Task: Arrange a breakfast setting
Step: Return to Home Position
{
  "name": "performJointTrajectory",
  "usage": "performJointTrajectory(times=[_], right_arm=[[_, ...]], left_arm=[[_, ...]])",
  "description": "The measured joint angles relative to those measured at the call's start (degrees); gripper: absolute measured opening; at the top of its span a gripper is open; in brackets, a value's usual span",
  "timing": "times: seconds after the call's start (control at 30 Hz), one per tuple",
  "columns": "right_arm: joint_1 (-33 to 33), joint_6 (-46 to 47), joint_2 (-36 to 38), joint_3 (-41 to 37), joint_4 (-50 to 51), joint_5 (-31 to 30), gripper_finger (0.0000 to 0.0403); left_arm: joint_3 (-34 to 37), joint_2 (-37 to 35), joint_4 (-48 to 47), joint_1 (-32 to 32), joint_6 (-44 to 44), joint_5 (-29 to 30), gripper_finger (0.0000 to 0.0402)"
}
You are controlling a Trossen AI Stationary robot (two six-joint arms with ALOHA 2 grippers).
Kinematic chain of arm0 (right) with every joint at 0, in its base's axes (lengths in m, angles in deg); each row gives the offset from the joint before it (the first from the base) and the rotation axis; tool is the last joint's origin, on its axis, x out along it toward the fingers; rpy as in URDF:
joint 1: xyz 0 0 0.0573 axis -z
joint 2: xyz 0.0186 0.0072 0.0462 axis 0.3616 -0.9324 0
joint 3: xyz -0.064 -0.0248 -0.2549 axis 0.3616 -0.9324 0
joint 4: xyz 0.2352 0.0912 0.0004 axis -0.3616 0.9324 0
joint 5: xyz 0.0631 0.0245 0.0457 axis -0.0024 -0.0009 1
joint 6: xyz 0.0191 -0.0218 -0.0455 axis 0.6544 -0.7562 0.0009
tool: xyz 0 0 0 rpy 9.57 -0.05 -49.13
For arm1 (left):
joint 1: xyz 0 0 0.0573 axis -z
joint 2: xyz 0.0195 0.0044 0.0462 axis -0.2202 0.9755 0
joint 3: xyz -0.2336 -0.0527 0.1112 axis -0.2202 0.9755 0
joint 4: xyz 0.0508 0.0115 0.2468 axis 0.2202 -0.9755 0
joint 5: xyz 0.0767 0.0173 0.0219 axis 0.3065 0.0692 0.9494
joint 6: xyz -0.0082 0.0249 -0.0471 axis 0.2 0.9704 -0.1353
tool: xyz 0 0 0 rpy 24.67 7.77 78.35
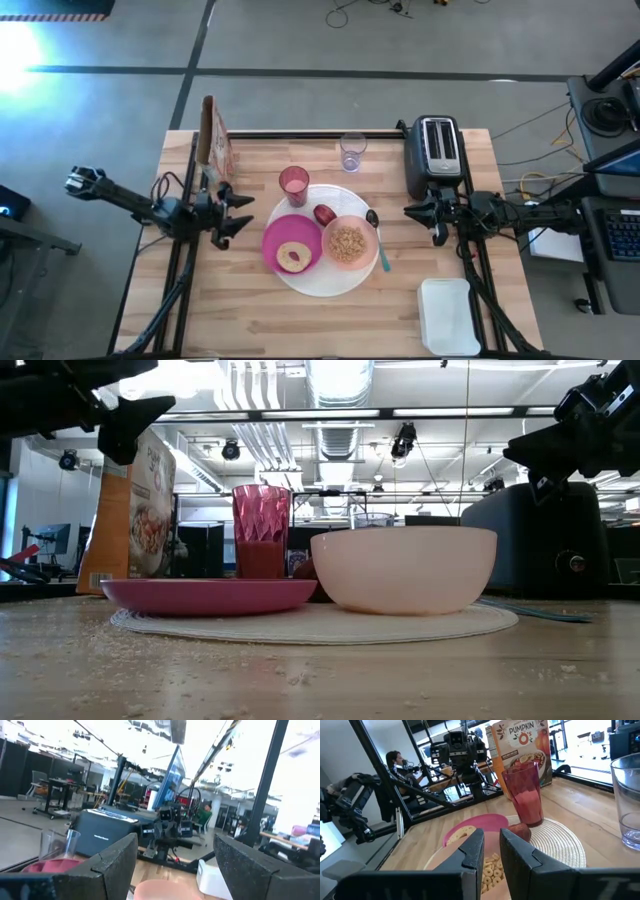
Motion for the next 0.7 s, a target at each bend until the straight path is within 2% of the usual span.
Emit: performJointTrajectory(times=[0.47,0.7], right_arm=[[-0.01,0.00,0.00,0.00,0.00,0.00,0.0052],[-0.01,0.00,0.00,0.00,0.00,0.00,0.0052]], left_arm=[[0.56,-15.80,-16.03,-0.02,0.46,0.13,0.0245],[0.58,-21.00,-25.87,0.00,0.28,0.52,0.0245]])
